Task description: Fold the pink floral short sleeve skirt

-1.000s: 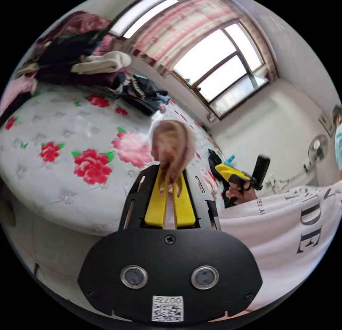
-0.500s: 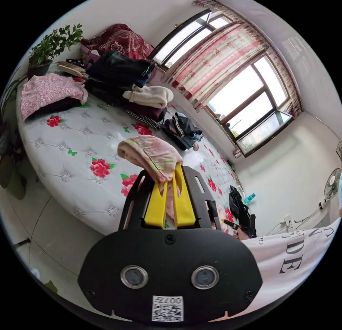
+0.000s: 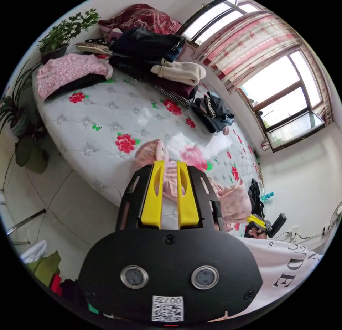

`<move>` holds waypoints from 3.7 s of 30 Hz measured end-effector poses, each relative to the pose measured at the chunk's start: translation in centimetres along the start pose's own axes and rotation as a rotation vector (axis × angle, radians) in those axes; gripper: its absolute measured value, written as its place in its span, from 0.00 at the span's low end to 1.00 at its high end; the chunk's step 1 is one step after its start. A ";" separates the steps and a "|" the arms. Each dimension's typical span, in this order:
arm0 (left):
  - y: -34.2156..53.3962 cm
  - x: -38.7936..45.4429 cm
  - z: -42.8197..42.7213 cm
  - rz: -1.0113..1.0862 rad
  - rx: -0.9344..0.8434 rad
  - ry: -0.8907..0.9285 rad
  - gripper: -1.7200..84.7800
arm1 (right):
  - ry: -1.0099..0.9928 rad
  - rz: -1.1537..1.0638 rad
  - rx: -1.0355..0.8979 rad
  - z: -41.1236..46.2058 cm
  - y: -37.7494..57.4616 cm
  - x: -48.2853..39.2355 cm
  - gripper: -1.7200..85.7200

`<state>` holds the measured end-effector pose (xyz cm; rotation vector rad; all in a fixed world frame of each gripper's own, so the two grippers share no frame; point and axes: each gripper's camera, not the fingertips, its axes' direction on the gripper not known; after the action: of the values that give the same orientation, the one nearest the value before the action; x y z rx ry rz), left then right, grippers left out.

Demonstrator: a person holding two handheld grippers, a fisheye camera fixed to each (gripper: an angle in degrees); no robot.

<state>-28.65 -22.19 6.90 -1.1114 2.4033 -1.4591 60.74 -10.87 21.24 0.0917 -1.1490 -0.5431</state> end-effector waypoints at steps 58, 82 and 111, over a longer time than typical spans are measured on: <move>9.0 13.1 12.3 0.639 -0.458 0.344 0.21 | -0.240 0.011 0.120 -10.9 5.1 1.1 0.02; 8.4 10.0 2.8 0.600 -0.245 0.612 0.01 | 0.165 0.328 -0.081 1.0 4.4 10.4 0.10; 9.8 34.0 -13.0 1.091 0.493 0.667 0.01 | 0.712 -0.009 0.776 -30.6 -9.7 0.4 0.07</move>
<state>-64.17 -31.92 14.69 0.8075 2.0587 -1.8532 84.40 -25.65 5.38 0.8879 -0.5968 -0.0205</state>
